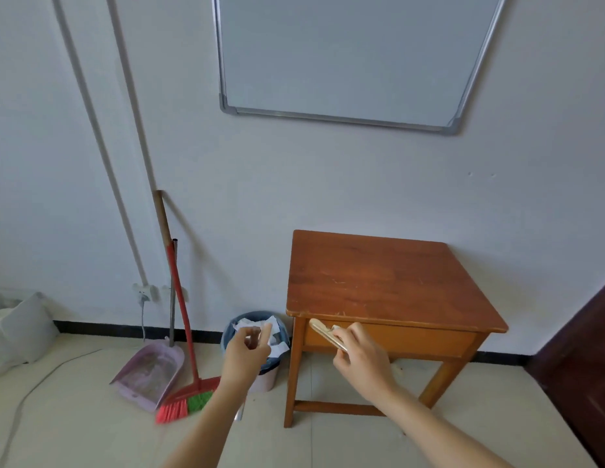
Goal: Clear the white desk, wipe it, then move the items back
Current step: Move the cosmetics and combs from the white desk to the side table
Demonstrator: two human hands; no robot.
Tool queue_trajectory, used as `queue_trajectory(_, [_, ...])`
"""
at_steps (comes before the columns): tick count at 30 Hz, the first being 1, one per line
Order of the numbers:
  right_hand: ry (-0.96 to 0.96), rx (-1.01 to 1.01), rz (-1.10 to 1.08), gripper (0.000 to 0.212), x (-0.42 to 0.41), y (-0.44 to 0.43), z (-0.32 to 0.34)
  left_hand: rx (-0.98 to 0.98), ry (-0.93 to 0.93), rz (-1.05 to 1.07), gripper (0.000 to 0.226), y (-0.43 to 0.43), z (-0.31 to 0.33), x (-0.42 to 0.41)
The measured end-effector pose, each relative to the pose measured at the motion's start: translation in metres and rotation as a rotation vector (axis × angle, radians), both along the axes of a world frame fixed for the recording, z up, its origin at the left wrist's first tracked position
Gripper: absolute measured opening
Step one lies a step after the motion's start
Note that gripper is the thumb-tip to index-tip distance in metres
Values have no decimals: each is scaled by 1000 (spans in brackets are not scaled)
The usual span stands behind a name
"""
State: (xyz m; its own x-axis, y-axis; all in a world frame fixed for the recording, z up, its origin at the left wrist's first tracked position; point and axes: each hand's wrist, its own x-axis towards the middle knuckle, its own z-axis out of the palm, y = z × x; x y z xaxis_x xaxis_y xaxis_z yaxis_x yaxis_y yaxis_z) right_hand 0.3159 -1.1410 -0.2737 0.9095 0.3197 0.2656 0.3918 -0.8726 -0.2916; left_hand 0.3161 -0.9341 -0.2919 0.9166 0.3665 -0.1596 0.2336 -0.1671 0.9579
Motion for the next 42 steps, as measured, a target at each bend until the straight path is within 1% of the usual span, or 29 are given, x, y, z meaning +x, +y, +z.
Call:
queue_trajectory(5, [43, -22, -117, 36, 28, -14, -16, -22, 133, -41, 19, -11, -25, 28])
queue_trajectory(8, [77, -39, -132, 36, 47, -18, -23, -14, 144, -70, 19, -13, -26, 53])
queue_trajectory(11, [55, -26, -132, 39, 79, -21, -30, 40, 145, -104, 14, -17, -23, 90])
queue_trajectory(13, [36, -5, -127, 41, 106, -22, -30, 49, 132, -107, 16, -23, -21, 118])
queue_trajectory(16, [40, 80, -134, 40, 148, -24, -28, 2, 101, -107, 24, -34, -16, 162])
queue_trajectory(18, [61, 130, -141, 38, 175, -24, -31, 5, 100, -91, 24, -38, -15, 192])
queue_trajectory(22, [96, 155, -121, 37, 225, -24, -43, 33, 143, -62, 20, -41, -27, 245])
queue_trajectory(27, [171, 131, -133, 36, 273, -19, -56, 31, 236, -47, 28, -39, -50, 286])
queue_trajectory(30, [191, 143, -144, 36, 301, -13, -64, 23, 253, -45, 30, -35, -60, 323])
queue_trajectory(37, [206, 165, -327, 39, 359, 2, -61, 17, 232, -139, 25, -41, -66, 432])
queue_trajectory(40, [202, 158, -402, 39, 373, 1, -59, 48, 230, -176, 32, -50, -69, 471])
queue_trajectory(42, [237, 142, -449, 39, 377, 1, -59, 86, 239, -186, 37, -59, -72, 490])
